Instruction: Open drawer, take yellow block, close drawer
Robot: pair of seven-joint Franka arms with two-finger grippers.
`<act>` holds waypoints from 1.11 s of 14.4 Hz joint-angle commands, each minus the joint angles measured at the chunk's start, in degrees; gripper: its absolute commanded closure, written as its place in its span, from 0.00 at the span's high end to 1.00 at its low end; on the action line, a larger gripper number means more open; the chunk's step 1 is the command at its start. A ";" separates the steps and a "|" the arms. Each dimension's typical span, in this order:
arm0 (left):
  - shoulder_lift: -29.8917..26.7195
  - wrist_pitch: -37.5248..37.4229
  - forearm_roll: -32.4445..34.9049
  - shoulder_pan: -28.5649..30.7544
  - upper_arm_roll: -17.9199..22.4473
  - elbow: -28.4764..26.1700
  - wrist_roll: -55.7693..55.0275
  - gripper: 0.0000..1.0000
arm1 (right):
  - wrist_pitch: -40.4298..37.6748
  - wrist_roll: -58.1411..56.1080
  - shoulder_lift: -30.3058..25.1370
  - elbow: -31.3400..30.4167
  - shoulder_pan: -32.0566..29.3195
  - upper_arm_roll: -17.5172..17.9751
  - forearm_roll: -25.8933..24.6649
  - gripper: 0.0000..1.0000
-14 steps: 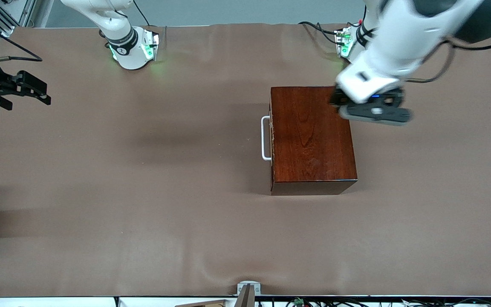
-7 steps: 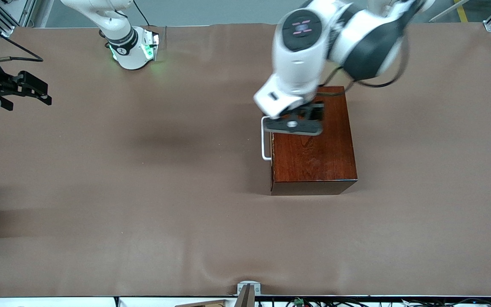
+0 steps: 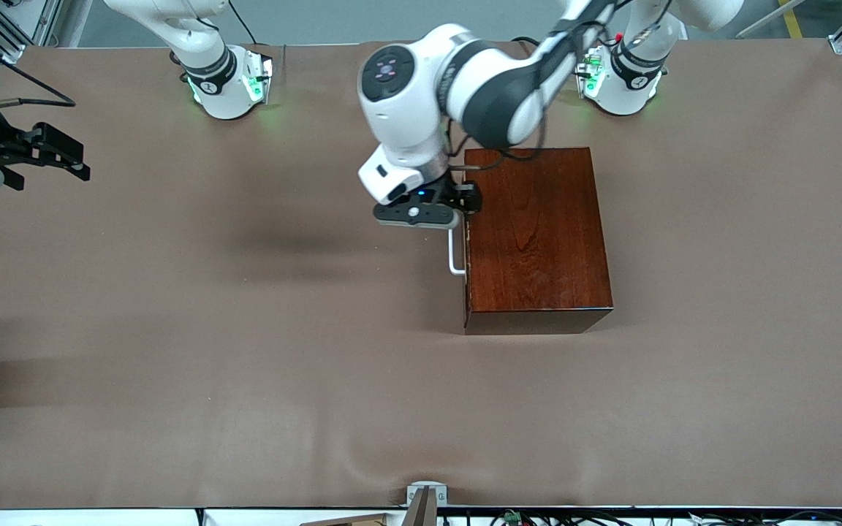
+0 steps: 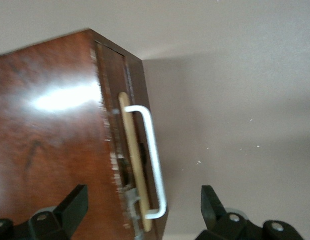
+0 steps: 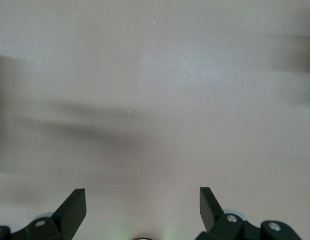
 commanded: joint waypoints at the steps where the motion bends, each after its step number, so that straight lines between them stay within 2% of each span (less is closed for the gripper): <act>1: 3.87 1.48 1.44 -1.75 1.60 2.64 -3.51 1.00 | -0.34 -0.22 0.09 0.59 -0.10 0.17 -0.10 1.00; 7: 8.52 1.48 2.67 -4.99 2.30 2.37 -4.83 1.00 | -0.34 -0.22 0.09 0.59 -0.18 0.17 -0.10 1.00; 16: 10.64 0.26 4.34 -7.02 2.57 1.76 -12.13 1.00 | -0.42 -0.22 0.09 0.59 -0.18 0.17 -0.10 1.00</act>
